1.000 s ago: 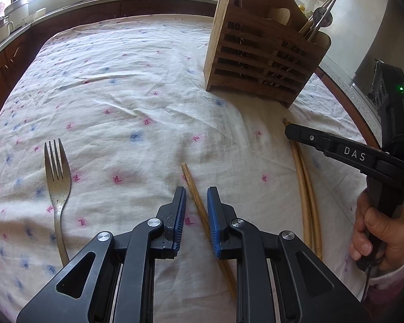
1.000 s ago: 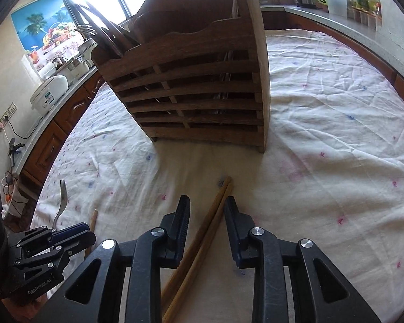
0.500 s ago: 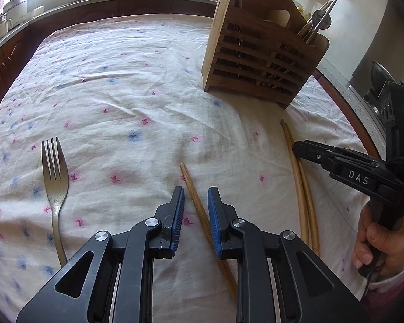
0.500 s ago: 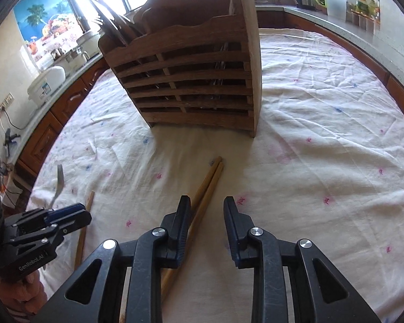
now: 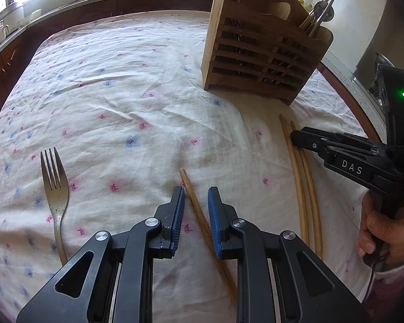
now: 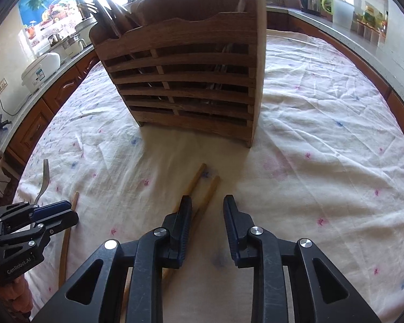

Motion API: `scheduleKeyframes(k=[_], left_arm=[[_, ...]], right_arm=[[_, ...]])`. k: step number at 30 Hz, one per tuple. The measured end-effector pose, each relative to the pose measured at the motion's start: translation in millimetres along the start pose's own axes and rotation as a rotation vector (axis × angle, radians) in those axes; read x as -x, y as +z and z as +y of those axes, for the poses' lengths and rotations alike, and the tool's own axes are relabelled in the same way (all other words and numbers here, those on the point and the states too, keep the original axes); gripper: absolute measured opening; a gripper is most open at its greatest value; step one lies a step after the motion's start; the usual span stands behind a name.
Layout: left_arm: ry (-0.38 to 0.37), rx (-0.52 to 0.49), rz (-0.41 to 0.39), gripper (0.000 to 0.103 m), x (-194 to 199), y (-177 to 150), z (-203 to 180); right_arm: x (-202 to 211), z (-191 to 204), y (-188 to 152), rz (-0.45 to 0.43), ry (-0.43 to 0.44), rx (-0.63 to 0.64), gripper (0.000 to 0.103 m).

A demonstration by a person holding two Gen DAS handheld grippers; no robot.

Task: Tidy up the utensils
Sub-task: 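Close the left tool on a wooden chopstick while the right tool grasps another wooden chopstick, then lift both wooden chopsticks upright and carry them over the holder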

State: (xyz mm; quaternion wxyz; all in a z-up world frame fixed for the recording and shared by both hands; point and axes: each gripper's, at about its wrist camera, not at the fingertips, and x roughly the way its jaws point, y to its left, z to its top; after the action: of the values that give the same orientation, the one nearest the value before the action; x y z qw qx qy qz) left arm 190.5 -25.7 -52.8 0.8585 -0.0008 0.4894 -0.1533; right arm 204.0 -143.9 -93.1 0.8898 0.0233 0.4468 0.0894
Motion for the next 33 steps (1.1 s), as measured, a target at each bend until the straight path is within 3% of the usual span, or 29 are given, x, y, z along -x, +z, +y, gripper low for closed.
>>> scheduleKeyframes(k=[4,7,8,10,14,18,23,33], left_arm=[[0.038,-0.042,-0.004,0.017,-2,-1,-7],[0.073,-0.071,-0.020,0.013,-3,-3,-12],[0.095,-0.084,-0.027,0.010,-3,-3,-14],[0.098,-0.091,-0.033,0.008,-3,-4,-14],[0.068,-0.066,-0.044,0.004,5,-6,-10],[0.020,-0.028,-0.091,0.004,28,-7,-7],[-0.040,0.001,-0.181,0.004,69,-3,-8],[-0.084,0.001,-0.365,0.004,149,4,-14]], right_arm=[[-4,12,-1,-0.008,-0.041,0.077,0.029],[-2,13,-7,-0.033,-0.049,0.109,0.024],[-1,12,-7,-0.036,-0.046,0.108,0.015],[0,10,-7,-0.037,-0.017,0.088,0.010],[10,-9,-10,-0.040,0.121,-0.044,0.005],[37,-22,-14,-0.093,0.178,-0.100,0.005],[82,-23,-11,-0.186,0.210,-0.113,0.005],[165,-9,1,-0.388,0.216,-0.066,0.005]])
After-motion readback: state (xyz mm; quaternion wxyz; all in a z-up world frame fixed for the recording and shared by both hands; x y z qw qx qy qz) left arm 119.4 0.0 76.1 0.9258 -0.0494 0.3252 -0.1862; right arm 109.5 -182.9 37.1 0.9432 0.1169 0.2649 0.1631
